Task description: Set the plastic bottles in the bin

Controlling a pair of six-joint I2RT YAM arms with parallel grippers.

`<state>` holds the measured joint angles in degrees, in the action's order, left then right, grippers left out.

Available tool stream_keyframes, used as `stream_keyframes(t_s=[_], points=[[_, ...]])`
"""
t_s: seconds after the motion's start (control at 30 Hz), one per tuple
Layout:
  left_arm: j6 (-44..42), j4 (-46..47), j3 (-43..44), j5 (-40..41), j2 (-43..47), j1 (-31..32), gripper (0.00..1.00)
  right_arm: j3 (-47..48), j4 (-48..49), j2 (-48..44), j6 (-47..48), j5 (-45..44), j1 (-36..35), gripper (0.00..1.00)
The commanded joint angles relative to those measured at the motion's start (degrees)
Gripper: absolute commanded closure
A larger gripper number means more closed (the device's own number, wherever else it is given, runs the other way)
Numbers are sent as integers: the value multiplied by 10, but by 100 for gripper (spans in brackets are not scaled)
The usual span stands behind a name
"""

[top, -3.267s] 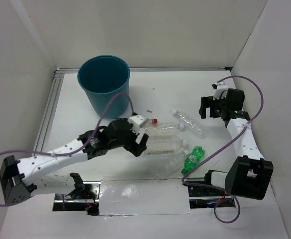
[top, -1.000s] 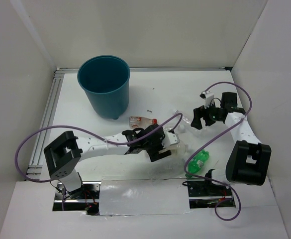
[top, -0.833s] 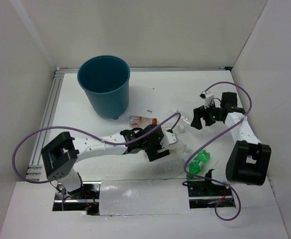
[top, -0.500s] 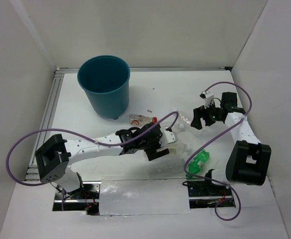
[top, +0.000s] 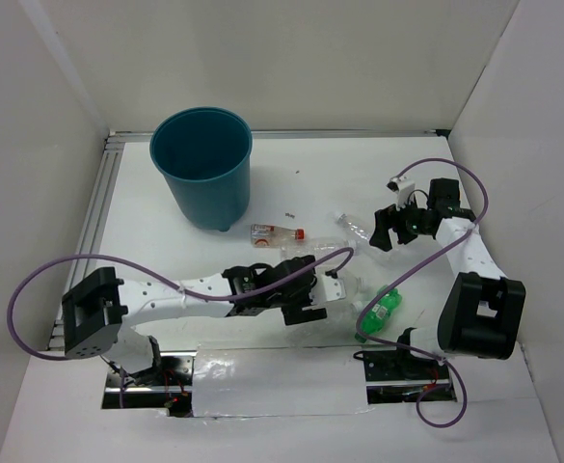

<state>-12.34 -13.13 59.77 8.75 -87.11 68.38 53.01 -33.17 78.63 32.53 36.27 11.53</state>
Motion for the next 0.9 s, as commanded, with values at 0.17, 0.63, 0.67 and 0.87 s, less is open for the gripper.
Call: stream_keyframes(t_s=[0.17,0.63,0.67,0.87], points=[[-68,152,-73,141,1,0,0,6,-16,1,8,11,3,1],[-80,222,-94,128,-71,0,0,1,-22,1,13,6,3,1],[-80,222,-94,122,-76,0,0,1,-22,6,13,6,3,1],[-63,235,-77,116,-116,0,9,-5,-22,6,18,6,3,1]])
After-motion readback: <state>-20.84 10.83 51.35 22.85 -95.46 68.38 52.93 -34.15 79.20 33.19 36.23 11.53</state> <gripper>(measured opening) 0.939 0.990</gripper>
